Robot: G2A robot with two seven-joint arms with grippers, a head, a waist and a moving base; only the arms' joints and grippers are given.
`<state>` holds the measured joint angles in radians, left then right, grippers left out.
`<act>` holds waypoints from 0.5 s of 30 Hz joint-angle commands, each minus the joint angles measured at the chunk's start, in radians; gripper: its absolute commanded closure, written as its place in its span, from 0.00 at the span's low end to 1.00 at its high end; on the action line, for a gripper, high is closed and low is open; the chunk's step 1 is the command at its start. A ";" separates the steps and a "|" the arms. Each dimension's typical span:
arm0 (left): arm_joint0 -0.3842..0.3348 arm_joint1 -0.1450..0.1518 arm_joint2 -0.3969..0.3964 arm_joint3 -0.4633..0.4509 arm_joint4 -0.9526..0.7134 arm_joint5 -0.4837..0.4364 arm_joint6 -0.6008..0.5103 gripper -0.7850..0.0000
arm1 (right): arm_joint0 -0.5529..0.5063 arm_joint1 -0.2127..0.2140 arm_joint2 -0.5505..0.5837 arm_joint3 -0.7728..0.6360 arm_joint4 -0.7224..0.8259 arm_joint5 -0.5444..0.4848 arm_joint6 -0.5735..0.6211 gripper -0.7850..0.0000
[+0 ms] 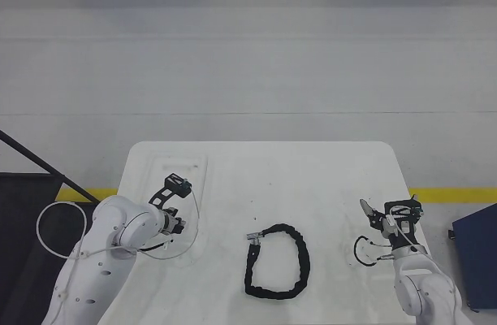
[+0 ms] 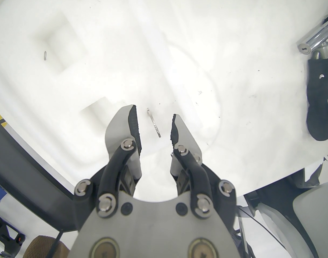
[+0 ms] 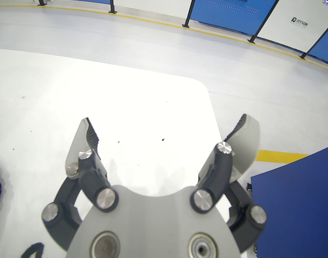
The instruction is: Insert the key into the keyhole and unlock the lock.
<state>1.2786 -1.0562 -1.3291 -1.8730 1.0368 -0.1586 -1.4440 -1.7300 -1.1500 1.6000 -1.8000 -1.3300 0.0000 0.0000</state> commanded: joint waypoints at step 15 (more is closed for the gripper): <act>-0.024 0.004 0.022 0.021 0.011 0.008 0.005 1.00 | 0.000 0.000 0.000 0.000 0.000 0.000 0.000 0.00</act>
<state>1.2542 -1.0529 -1.3061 -1.8505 1.0474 -0.1492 -1.4360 -1.7300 -1.1500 1.6000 -1.8000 -1.3300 0.0000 0.0000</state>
